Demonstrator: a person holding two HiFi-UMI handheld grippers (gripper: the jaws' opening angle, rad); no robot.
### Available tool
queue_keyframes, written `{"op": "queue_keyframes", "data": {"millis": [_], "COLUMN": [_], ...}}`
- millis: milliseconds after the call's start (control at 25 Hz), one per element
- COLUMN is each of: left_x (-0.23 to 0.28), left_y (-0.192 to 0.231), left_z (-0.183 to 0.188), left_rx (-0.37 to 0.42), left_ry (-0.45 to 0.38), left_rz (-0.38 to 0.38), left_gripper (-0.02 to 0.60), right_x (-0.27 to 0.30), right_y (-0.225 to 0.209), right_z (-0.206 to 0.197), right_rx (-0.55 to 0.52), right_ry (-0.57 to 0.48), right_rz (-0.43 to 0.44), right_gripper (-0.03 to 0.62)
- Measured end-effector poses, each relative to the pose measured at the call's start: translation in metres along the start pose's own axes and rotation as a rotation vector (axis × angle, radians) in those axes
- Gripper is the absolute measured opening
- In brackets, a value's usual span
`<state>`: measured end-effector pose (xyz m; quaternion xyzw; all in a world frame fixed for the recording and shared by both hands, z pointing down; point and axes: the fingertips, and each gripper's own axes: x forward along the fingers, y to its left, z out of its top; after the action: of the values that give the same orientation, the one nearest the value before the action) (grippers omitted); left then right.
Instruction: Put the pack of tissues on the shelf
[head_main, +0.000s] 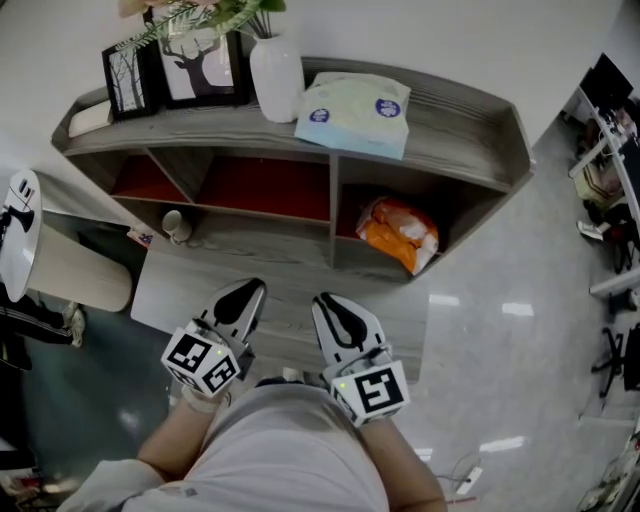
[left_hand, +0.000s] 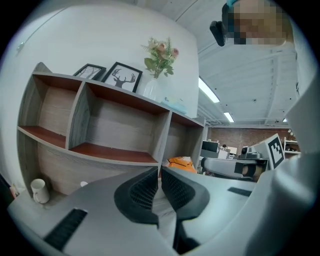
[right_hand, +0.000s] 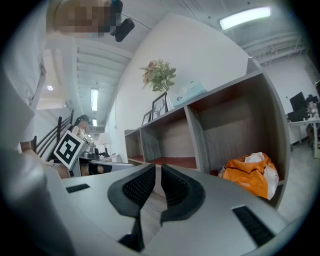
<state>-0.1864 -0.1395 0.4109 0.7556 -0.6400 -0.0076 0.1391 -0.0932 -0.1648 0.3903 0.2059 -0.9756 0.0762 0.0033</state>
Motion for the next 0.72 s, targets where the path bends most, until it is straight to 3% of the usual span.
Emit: {"op": "queue_keyframes", "data": {"millis": [720], "left_x": [0.005], "left_y": [-0.02], "left_z": [-0.003], "left_rx": [-0.036], "left_ry": [-0.008], "left_rz": [-0.089], "left_gripper": [0.018], "right_x": [-0.011], "right_y": [-0.003], "right_z": [-0.009], "right_rx": [-0.043], "right_ry": [0.041], "right_rz": [-0.057], "right_gripper": [0.046]}}
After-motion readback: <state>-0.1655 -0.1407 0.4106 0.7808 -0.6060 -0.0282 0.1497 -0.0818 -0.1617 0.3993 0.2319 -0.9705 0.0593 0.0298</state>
